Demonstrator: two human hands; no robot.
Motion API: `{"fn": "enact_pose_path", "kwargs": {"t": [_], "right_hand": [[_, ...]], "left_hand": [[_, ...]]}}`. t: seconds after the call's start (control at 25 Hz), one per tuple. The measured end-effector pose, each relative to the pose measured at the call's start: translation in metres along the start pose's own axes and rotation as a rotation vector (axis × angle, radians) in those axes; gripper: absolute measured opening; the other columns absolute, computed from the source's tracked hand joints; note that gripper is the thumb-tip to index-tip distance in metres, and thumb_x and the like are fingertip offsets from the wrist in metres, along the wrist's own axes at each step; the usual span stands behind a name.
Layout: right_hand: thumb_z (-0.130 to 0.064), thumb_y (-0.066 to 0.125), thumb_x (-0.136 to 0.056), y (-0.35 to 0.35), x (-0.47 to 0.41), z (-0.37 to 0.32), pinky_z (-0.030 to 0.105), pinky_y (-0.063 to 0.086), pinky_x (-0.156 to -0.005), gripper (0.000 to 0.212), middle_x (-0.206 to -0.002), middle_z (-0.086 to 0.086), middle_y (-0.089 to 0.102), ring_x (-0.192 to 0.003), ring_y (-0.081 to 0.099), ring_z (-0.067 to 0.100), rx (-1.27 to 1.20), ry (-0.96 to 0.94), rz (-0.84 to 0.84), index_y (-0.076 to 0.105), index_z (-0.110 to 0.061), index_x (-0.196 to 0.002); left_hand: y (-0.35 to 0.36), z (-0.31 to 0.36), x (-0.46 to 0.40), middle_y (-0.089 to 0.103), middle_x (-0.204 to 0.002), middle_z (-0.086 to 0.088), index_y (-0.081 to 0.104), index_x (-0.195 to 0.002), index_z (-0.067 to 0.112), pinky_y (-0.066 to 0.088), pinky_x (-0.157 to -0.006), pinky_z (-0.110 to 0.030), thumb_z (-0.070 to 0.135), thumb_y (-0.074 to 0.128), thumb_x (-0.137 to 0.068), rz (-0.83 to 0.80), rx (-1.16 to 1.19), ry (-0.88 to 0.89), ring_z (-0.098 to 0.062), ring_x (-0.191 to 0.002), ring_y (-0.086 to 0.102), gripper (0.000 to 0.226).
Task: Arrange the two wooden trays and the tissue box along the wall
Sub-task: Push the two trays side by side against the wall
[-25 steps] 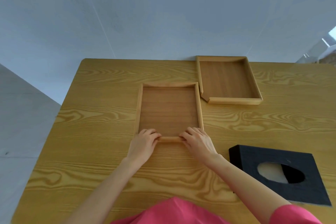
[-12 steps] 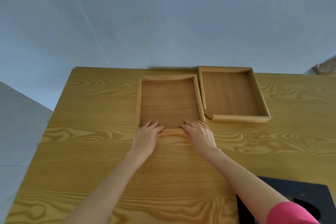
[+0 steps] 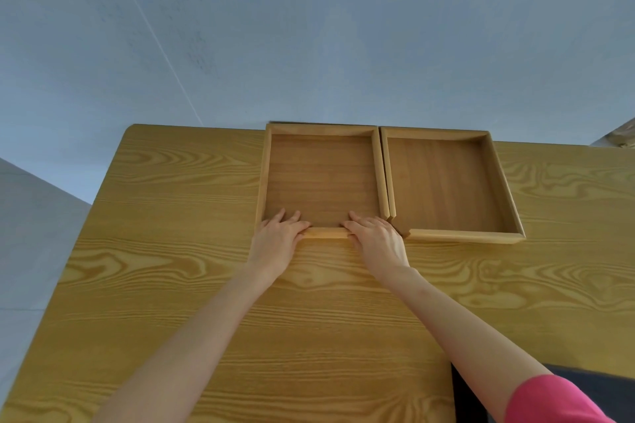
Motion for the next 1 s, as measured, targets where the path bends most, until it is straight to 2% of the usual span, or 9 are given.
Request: {"fn": "enact_pose_path", "kwargs": {"t": [0.28, 0.56, 0.64, 0.76, 0.84, 1.0], "right_hand": [[-0.019, 0.043, -0.096, 0.003, -0.001, -0.004, 0.029, 0.032, -0.107, 0.034, -0.144, 0.0, 0.044, -0.128, 0.044, 0.019, -0.018, 0.043, 0.026, 0.05, -0.022, -0.128], [-0.016, 0.043, -0.095, 0.001, -0.002, -0.003, 0.029, 0.029, -0.109, 0.036, -0.146, -0.001, 0.042, -0.13, 0.042, 0.019, -0.018, 0.046, 0.019, 0.047, -0.023, -0.13], [-0.014, 0.044, -0.094, -0.001, 0.0, -0.004, 0.03, 0.022, -0.113, 0.042, -0.149, 0.0, 0.037, -0.133, 0.038, 0.018, -0.002, 0.031, -0.016, 0.039, -0.022, -0.135], [-0.02, 0.048, -0.092, -0.005, 0.007, -0.005, 0.036, 0.009, -0.118, 0.057, -0.154, 0.002, 0.023, -0.141, 0.02, 0.017, 0.012, 0.018, -0.078, 0.022, -0.023, -0.142], [-0.025, 0.048, -0.092, -0.013, 0.015, -0.006, 0.039, 0.004, -0.118, 0.06, -0.156, 0.002, 0.017, -0.143, 0.011, 0.017, 0.018, 0.019, -0.093, 0.017, -0.025, -0.143], [-0.033, 0.048, -0.092, -0.029, 0.041, -0.004, 0.042, -0.002, -0.118, 0.063, -0.157, 0.003, 0.012, -0.144, 0.006, 0.018, 0.043, 0.024, -0.104, 0.013, -0.027, -0.144]], "left_hand": [[-0.001, 0.0, -0.005, 0.037, -0.147, -0.002, 0.044, -0.131, 0.026, 0.025, -0.112, -0.042, 0.019, 0.036, -0.096, -0.012, -0.008, 0.008, -0.025, -0.139, 0.025, 0.037], [-0.002, 0.003, -0.004, 0.036, -0.148, -0.002, 0.044, -0.132, 0.026, 0.022, -0.113, -0.044, 0.019, 0.034, -0.097, -0.006, -0.005, -0.011, -0.025, -0.139, 0.025, 0.037], [-0.005, 0.006, -0.004, 0.034, -0.149, -0.003, 0.04, -0.134, 0.025, 0.021, -0.114, -0.045, 0.02, 0.036, -0.096, -0.037, -0.019, -0.019, -0.026, -0.139, 0.024, 0.038], [-0.01, 0.014, 0.002, 0.025, -0.152, -0.007, 0.029, -0.14, 0.023, 0.015, -0.115, -0.048, 0.027, 0.043, -0.093, -0.072, -0.063, -0.02, -0.028, -0.141, 0.018, 0.049], [-0.014, 0.021, 0.01, 0.021, -0.153, -0.009, 0.023, -0.141, 0.022, 0.012, -0.115, -0.049, 0.032, 0.044, -0.093, -0.062, -0.088, -0.006, -0.028, -0.142, 0.014, 0.054], [-0.025, 0.041, 0.03, 0.017, -0.154, -0.01, 0.019, -0.143, 0.022, 0.008, -0.115, -0.05, 0.042, 0.041, -0.092, -0.033, -0.154, 0.019, -0.03, -0.142, 0.011, 0.059]]}}
Point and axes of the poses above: each hand's wrist, its own x-axis away from the middle knuckle, its own y-axis out of the palm, z = x × y, the point moved 1 cm from there along -x, towards the middle knuckle
